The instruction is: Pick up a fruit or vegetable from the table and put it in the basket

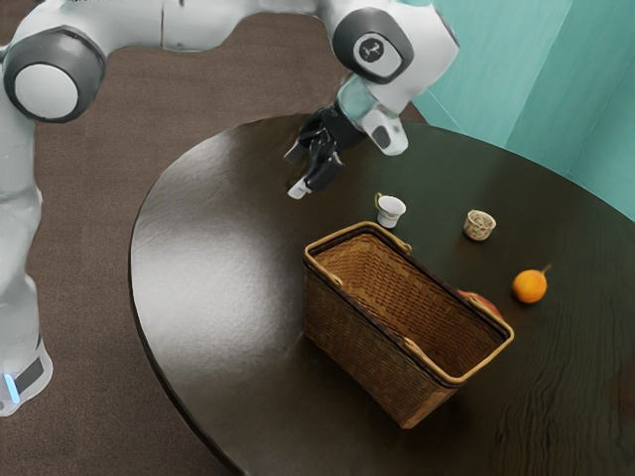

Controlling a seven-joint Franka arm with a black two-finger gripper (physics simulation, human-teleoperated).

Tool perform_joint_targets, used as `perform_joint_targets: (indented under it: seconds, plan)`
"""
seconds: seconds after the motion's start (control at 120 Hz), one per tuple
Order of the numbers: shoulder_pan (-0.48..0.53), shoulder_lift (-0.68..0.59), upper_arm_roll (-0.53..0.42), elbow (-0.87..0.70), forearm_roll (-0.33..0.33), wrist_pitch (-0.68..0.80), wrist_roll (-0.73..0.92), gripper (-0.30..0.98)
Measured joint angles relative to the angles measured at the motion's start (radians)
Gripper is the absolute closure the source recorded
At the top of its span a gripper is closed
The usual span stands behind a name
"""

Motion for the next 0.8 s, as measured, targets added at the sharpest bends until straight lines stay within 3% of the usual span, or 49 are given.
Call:
perform_joint_targets:
  seconds: [0.1, 0.217, 0.533, 0.6, 0.708, 0.8]
  plan:
    - [-0.060, 0.003, 0.002, -0.055, 0.019, 0.279, 0.015, 0.00]
    - [-0.053, 0.007, -0.007, -0.060, 0.031, 0.471, 0.026, 0.00]
    - [-0.069, 0.013, -0.038, -0.034, 0.071, 0.657, -0.029, 0.00]
    - [-0.030, 0.095, -0.099, 0.074, 0.099, 0.672, -0.010, 0.00]
    - [0.156, 0.239, -0.309, 0.223, 0.125, 0.699, 0.036, 0.00]
    - [0.202, 0.351, -0.393, 0.293, 0.135, 0.744, 0.080, 0.00]
